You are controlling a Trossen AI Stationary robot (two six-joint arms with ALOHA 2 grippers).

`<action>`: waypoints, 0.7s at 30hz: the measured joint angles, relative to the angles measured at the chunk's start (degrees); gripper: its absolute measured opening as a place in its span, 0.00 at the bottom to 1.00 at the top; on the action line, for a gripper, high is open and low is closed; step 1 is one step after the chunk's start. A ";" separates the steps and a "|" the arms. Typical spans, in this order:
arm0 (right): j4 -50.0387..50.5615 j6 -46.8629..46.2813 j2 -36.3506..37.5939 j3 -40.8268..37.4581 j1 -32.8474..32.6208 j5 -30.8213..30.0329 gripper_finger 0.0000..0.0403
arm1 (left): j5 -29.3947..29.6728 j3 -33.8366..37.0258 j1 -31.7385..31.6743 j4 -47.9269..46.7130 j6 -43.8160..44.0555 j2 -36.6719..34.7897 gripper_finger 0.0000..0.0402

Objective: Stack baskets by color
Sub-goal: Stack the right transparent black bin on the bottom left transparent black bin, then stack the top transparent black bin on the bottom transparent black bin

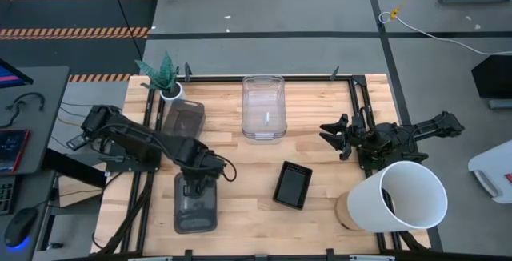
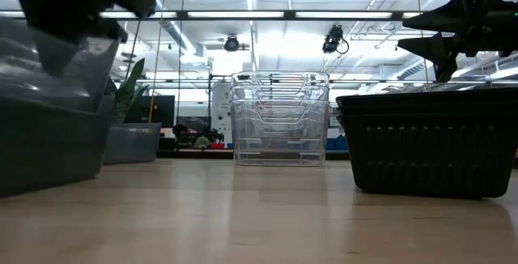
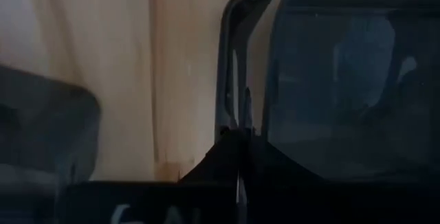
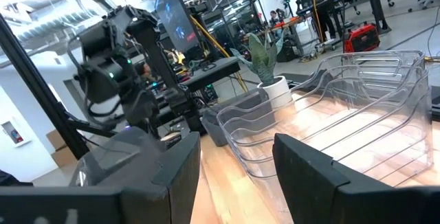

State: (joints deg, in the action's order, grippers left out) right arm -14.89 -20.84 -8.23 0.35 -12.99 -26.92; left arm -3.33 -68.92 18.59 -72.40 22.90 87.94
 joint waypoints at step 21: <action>0.00 0.00 0.00 -0.01 0.00 0.00 0.47 | 3.56 1.56 -1.19 -3.27 6.60 0.02 0.49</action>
State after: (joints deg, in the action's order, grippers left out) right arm -14.90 -20.84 -8.23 0.34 -12.99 -26.92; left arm 0.22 -67.36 17.39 -75.67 29.50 87.96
